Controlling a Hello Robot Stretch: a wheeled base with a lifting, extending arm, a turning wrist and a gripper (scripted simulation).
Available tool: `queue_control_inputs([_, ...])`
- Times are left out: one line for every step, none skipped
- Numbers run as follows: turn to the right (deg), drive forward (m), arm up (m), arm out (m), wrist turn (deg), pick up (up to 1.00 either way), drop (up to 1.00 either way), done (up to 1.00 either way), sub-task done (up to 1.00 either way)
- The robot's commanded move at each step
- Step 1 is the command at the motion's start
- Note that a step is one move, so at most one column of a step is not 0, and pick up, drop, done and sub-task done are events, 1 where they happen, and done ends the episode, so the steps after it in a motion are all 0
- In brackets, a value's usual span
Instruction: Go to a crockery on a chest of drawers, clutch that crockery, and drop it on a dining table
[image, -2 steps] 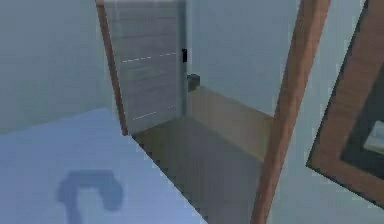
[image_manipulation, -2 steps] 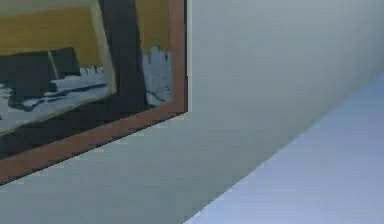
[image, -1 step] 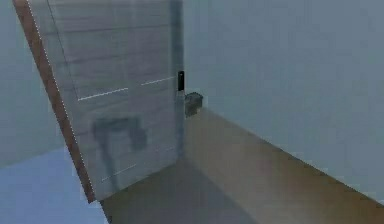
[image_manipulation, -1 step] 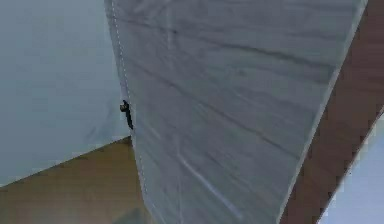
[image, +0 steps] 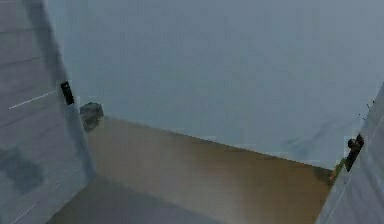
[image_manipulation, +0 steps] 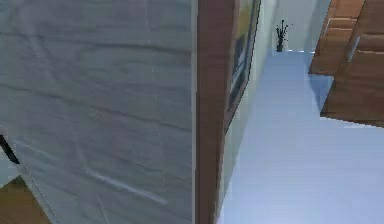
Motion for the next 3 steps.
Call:
queue_control_inputs([0.0,0.95,0.0,0.0,0.0,0.0,0.0,0.0,0.0])
queue_control_inputs([27.0,0.0,0.0,0.0,0.0,0.0,0.0,0.0,0.0])
queue_control_inputs([0.0,0.3,0.0,0.0,0.0,0.0,0.0,0.0,0.0])
